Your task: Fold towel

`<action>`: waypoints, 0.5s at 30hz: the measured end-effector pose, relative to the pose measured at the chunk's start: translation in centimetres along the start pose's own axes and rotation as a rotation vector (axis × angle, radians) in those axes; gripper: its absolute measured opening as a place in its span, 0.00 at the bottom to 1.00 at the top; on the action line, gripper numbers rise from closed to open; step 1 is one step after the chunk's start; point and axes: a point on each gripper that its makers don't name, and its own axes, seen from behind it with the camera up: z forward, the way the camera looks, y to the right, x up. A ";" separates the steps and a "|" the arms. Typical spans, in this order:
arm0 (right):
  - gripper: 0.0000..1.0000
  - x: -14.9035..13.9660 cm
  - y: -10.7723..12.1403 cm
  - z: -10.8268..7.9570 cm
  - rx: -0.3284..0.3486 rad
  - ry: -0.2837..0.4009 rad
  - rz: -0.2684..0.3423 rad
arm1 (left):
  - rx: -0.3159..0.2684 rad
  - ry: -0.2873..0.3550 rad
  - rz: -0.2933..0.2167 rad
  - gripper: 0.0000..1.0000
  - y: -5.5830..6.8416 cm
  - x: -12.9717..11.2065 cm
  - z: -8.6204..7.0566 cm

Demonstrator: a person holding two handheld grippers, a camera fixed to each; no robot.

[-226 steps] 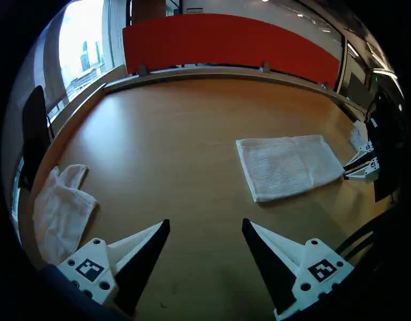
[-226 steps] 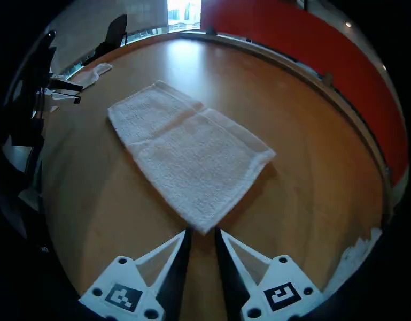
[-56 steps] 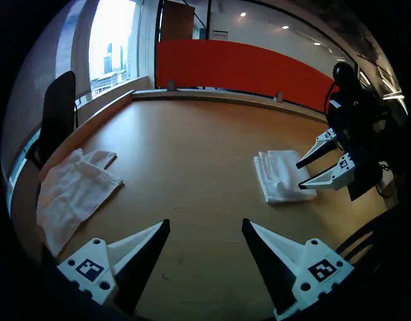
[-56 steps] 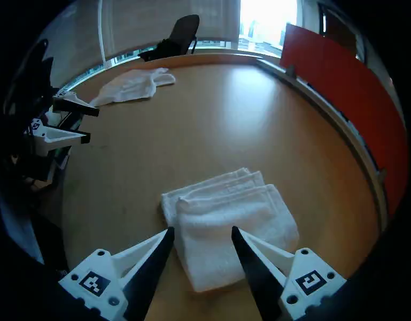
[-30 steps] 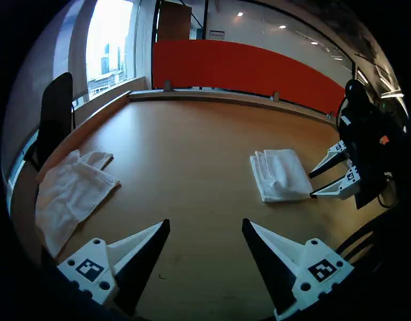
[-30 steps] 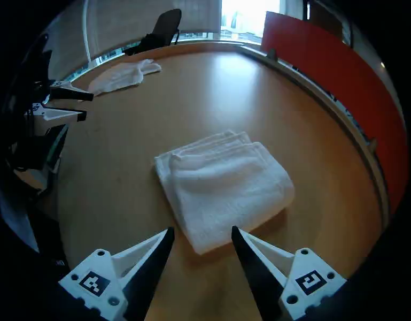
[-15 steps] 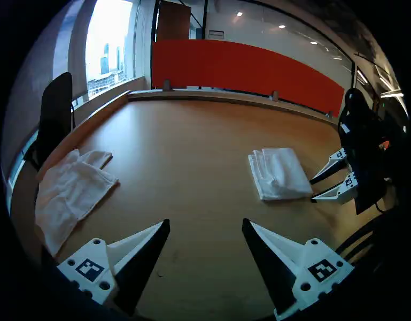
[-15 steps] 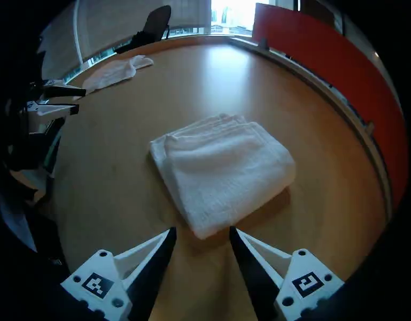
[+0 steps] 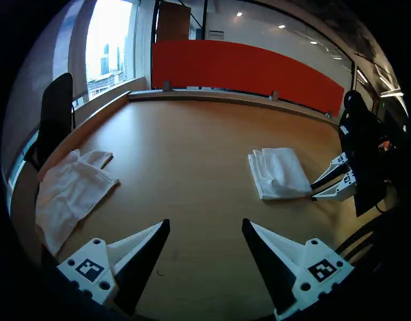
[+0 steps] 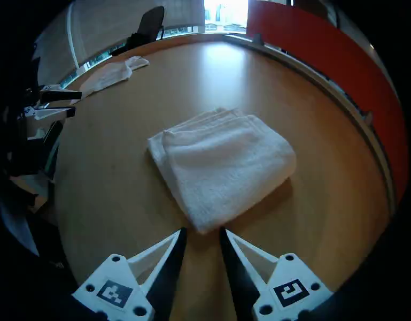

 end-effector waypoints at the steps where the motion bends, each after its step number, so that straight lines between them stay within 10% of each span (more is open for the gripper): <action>1: 0.44 0.0 0.0 0.0 0.000 0.000 0.002 | 0.000 0.000 0.000 1.00 0.0 0.0 0.0; 15: 0.28 -0.1 -0.2 0.4 -0.004 0.001 0.026 | 0.002 0.003 0.000 1.00 -0.2 0.1 -0.1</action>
